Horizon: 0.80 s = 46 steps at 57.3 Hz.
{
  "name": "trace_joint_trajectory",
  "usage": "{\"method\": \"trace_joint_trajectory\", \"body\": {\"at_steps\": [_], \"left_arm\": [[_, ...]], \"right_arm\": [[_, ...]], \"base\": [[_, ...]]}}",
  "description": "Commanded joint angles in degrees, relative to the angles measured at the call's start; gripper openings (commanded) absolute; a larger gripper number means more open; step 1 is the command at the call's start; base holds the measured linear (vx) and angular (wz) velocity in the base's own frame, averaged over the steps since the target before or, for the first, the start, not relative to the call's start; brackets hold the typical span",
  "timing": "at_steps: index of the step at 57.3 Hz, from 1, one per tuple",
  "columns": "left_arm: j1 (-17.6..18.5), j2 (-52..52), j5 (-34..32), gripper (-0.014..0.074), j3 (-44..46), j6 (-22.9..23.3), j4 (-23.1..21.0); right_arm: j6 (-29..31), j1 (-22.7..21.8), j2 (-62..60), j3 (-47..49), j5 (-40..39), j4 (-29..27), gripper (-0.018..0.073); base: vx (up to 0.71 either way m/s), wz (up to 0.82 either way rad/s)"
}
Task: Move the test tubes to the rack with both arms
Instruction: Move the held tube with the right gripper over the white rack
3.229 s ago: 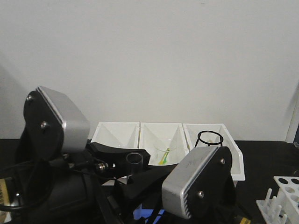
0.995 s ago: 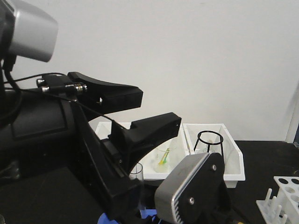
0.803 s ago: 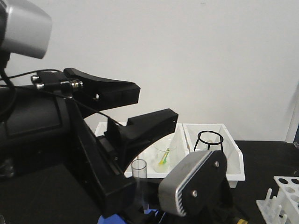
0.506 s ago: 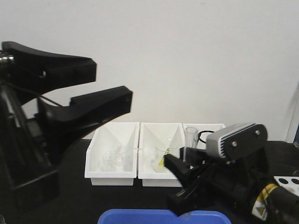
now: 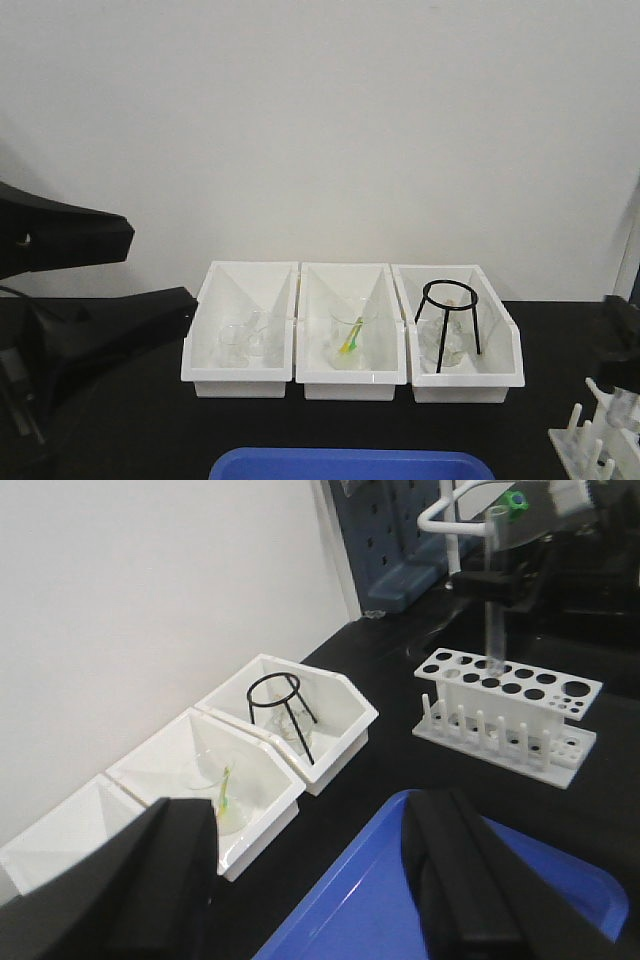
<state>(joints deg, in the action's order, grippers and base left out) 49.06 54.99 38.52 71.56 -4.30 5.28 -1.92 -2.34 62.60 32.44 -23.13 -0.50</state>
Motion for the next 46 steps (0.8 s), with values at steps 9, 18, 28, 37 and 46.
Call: {"method": "trace_joint_trajectory", "body": {"at_steps": [9,18,28,37,46], "left_arm": [[0.0,-0.5,-2.7,0.0498,1.6,8.1,7.1],[0.0,-0.5,0.1,0.0498,1.6,8.1,8.7],[0.0,-0.5,1.7,0.0498,1.6,8.1,8.7],[0.0,-0.5,1.7,0.0498,1.6,8.1,8.8],[0.0,-0.5,2.0,0.0498,1.6,8.1,8.8]], "right_arm": [[-0.1,-9.6,-1.4,-0.8,-8.9,0.5,-0.0006],[-0.1,-11.9,-0.8,-0.6,-8.5,1.1,-0.0006],[-1.0,-11.9,3.5,-0.6,-11.6,4.9,-0.0006],[-2.0,-11.9,8.4,-0.6,-17.1,6.6,-0.0006],[-5.8,-11.9,10.8,-0.6,-18.3,8.6,-0.0006]], "base": [[0.0,0.0],[0.0,0.0],[0.0,0.0],[0.0,0.0],[0.0,0.0]]}}
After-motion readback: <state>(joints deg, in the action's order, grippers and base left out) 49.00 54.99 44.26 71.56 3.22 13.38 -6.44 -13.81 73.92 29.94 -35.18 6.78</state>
